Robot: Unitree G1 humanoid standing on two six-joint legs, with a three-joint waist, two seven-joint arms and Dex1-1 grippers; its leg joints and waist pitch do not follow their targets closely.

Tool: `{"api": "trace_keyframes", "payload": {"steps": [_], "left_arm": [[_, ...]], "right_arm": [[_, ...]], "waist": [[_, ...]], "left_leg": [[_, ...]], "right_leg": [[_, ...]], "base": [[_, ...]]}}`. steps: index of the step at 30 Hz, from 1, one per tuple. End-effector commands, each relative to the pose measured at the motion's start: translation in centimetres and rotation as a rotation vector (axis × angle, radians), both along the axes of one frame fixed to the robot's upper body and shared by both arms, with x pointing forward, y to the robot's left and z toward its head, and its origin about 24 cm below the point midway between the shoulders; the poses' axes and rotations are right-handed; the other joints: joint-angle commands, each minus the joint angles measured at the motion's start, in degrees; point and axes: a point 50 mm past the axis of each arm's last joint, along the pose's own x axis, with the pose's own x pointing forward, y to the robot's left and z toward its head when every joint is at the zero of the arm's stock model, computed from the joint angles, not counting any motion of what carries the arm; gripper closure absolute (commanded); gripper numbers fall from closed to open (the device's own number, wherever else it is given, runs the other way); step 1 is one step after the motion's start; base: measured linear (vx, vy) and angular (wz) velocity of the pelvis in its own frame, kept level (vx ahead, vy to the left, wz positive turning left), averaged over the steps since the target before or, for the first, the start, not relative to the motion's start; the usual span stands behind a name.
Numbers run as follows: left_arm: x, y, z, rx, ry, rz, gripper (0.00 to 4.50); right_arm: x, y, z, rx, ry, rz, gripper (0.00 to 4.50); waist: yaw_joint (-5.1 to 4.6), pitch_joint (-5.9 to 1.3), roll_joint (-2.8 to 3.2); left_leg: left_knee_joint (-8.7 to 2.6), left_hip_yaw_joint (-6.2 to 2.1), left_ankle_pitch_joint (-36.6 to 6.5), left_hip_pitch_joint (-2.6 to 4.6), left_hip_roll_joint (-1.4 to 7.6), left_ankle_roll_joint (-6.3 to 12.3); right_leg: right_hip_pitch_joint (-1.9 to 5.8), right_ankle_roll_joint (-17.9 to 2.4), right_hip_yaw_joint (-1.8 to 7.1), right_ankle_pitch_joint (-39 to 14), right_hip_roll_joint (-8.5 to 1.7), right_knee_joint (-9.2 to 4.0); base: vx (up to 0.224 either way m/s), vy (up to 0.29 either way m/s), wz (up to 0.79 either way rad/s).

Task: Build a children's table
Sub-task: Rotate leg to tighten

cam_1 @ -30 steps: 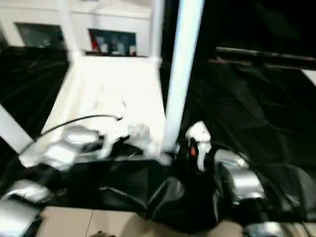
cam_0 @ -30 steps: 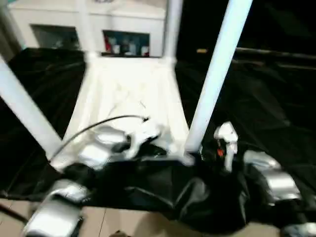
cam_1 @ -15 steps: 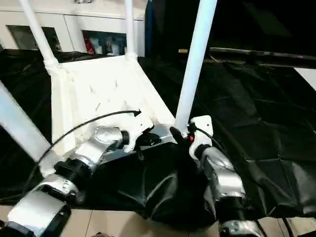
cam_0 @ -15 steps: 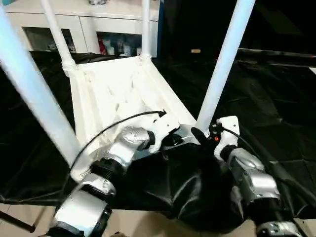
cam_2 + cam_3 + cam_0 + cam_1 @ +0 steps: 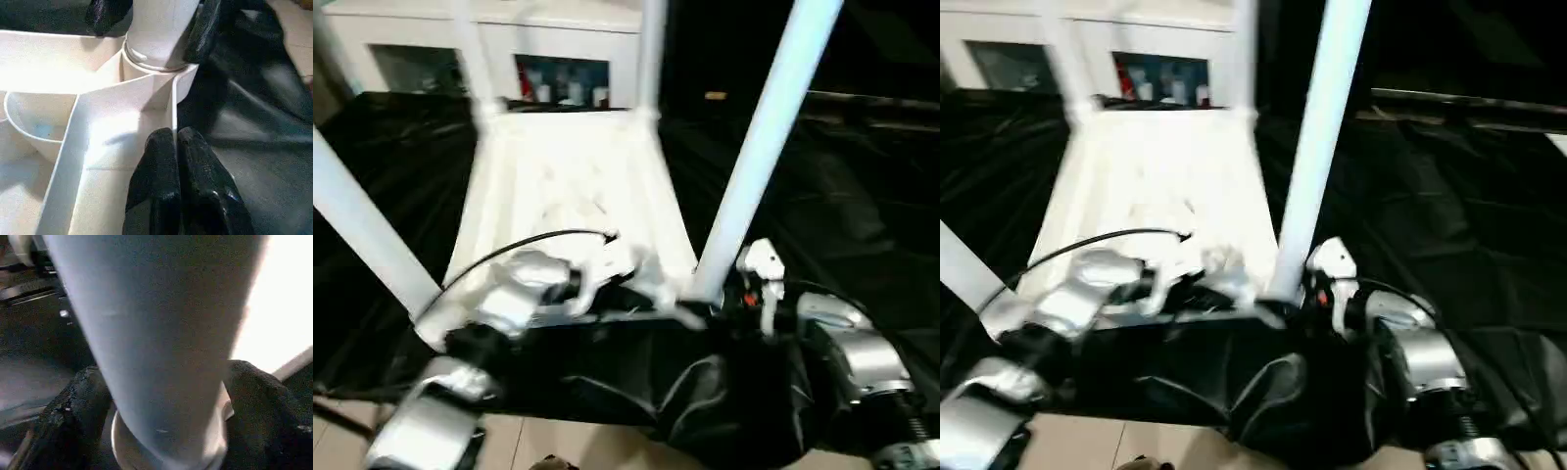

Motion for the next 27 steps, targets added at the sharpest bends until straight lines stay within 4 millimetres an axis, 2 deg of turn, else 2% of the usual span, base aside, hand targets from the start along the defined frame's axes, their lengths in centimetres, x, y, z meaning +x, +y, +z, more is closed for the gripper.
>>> {"api": "trace_keyframes", "payload": {"steps": [1, 3, 4, 7, 12, 17, 18, 20, 21, 22, 23, 24, 25, 27], "left_arm": [[-0.8, -0.4, 0.1, -0.014, 0.033, -0.077, 4.50], [-0.8, 0.1, 0.2, -0.008, 0.029, -0.077, 4.50], [-0.9, 0.4, 0.2, -0.004, 0.033, -0.078, 4.50], [-1.0, 0.7, 0.3, -0.002, 0.032, -0.075, 4.50], [-1.2, 0.8, 0.2, -0.001, 0.038, -0.072, 4.50], [-0.8, 0.1, 0.0, -0.015, 0.008, -0.012, 4.50], [-0.4, -0.2, -0.1, -0.016, -0.009, 0.030, 4.50], [-0.1, -0.4, -0.1, -0.017, -0.020, 0.059, 4.50], [0.5, -1.0, -0.1, -0.018, -0.046, 0.121, 4.50], [1.5, -2.3, -0.2, -0.019, -0.085, 0.213, 4.50], [1.8, -3.0, -0.2, -0.018, -0.100, 0.248, 4.50], [2.1, -3.6, -0.1, -0.021, -0.109, 0.272, 4.50], [2.4, -4.6, 0.0, -0.029, -0.122, 0.309, 4.50], [2.7, -5.8, 0.2, -0.040, -0.136, 0.344, 4.50]], "right_arm": [[-0.4, -0.1, 0.2, -0.008, 0.002, 0.056, 0.75], [-0.4, 0.0, 0.0, -0.008, 0.006, 0.067, 0.75], [-0.4, 0.1, 0.0, 0.009, 0.013, 0.070, 0.92], [-0.5, 0.2, 0.0, 0.024, 0.021, 0.085, 1.02], [-0.9, 0.5, -0.2, 0.043, 0.043, 0.108, 1.51], [-1.3, 0.8, -0.9, 0.070, 0.062, 0.067, 1.89], [-1.1, 0.9, -1.2, 0.059, 0.054, 0.014, 1.94], [-0.9, 1.0, -1.4, 0.050, 0.047, -0.022, 1.98], [-0.5, 1.0, -2.0, 0.032, 0.051, -0.124, 2.01], [0.4, 1.1, -3.2, 0.000, 0.062, -0.297, 2.03], [0.7, 1.2, -3.6, -0.003, 0.075, -0.377, 2.04], [1.0, 1.4, -3.9, -0.004, 0.080, -0.439, 2.05], [1.3, 1.7, -4.1, -0.003, 0.088, -0.526, 2.05], [1.7, 2.3, -4.3, 0.017, 0.107, -0.615, 2.08]], "waist": [[-0.01, -3.62, -0.42], [-0.04, -3.54, -0.53], [-0.06, -3.51, -0.77], [-0.07, -3.59, -0.73], [0.01, -3.75, -0.72], [-0.01, -3.68, -0.74], [-0.06, -3.56, -0.57], [-0.30, -3.27, -0.74], [-0.55, -3.08, -0.61], [-0.78, -2.97, -0.68], [-1.11, -2.79, -0.43], [-1.62, -2.75, -0.62], [-1.94, -2.79, -0.40], [-2.77, -2.77, -0.31]], "left_leg": [[-3.54, -1.66, -11.88, 1.32, 4.37, 3.50], [-3.63, -1.65, -12.61, 1.32, 4.31, 2.97], [-3.63, -1.65, -12.77, 1.34, 4.23, 2.74], [-3.61, -1.74, -12.39, 1.25, 4.20, 2.51], [-3.35, -1.63, -10.32, 1.07, 4.06, 3.46], [-3.39, -1.67, -10.96, 1.15, 4.03, 3.21], [-3.45, -1.73, -11.78, 1.23, 4.09, 2.80], [-3.61, -1.84, -14.27, 1.34, 3.91, 1.86], [-3.72, -1.94, -16.18, 1.48, 3.80, 1.09], [-3.75, -2.14, -18.39, 1.94, 3.68, -0.18], [-3.71, -2.29, -19.64, 2.03, 3.58, -0.70], [-3.76, -2.77, -21.90, 2.18, 3.51, -1.75], [-3.87, -3.10, -22.67, 1.91, 3.46, -2.02], [-4.00, -3.31, -24.67, 2.19, 3.46, -2.29]], "right_leg": [[2.45, -13.27, 2.84, -12.82, -4.93, -3.21], [2.31, -12.66, 2.90, -14.46, -4.87, -3.35], [2.27, -12.22, 2.91, -15.28, -4.89, -3.52], [2.32, -11.82, 2.94, -15.43, -4.92, -3.43], [2.41, -12.47, 2.91, -12.12, -4.80, -3.04], [2.35, -12.19, 2.85, -13.79, -4.76, -3.25], [2.20, -11.87, 2.93, -15.12, -4.84, -3.41], [2.03, -10.70, 2.96, -19.60, -4.91, -4.09], [1.74, -9.73, 2.99, -23.26, -5.00, -4.54], [1.50, -8.74, 2.82, -27.06, -5.01, -5.02], [1.29, -8.31, 2.73, -29.21, -5.05, -5.24], [1.38, -6.71, 2.26, -33.62, -5.12, -5.63], [1.60, -5.20, 2.13, -35.51, -5.31, -5.95], [1.36, -4.52, 1.81, -35.76, -5.03, -6.40]], "base": [[0.000, 0.000, 0.00], [0.000, 0.000, 0.00], [0.000, 0.000, 0.00], [0.000, 0.000, 0.00], [0.000, 0.000, 0.00], [0.000, 0.000, 0.00], [0.000, 0.000, 0.00], [0.000, 0.000, 0.00], [0.000, 0.000, 0.00], [0.000, 0.000, 0.00], [-0.061, 0.012, -0.03], [-0.061, 0.012, -0.03], [-0.062, 0.024, -0.09], [0.000, 0.000, 0.00]]}}
